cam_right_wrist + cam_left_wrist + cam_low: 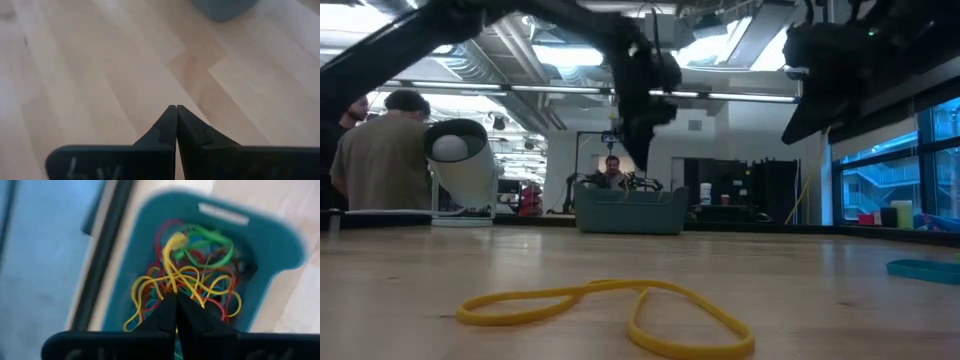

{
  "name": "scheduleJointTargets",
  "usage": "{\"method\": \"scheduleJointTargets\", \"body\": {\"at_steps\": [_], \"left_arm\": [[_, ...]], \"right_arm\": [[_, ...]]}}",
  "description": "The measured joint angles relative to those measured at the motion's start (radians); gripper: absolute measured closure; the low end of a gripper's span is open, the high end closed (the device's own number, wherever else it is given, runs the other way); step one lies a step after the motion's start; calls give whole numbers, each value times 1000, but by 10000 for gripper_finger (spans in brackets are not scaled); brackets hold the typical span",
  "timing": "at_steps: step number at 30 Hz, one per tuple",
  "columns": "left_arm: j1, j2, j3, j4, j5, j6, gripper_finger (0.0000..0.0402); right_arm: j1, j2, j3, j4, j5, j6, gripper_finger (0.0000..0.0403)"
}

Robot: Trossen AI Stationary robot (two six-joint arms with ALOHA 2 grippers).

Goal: Pick and place rubber bands into bin
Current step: Put the yellow rubber band into the blue bin

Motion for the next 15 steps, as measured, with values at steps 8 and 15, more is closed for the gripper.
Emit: {"method": "scheduleJointTargets", "body": {"at_steps": [8,15], "left_arm": [[20,131,-2,-4,11,108,398],[18,140,-2,2,11,101,335]], "right_arm": [[-84,0,0,4,1,29,393],[-128,0,0,2,1,24,393]]}}
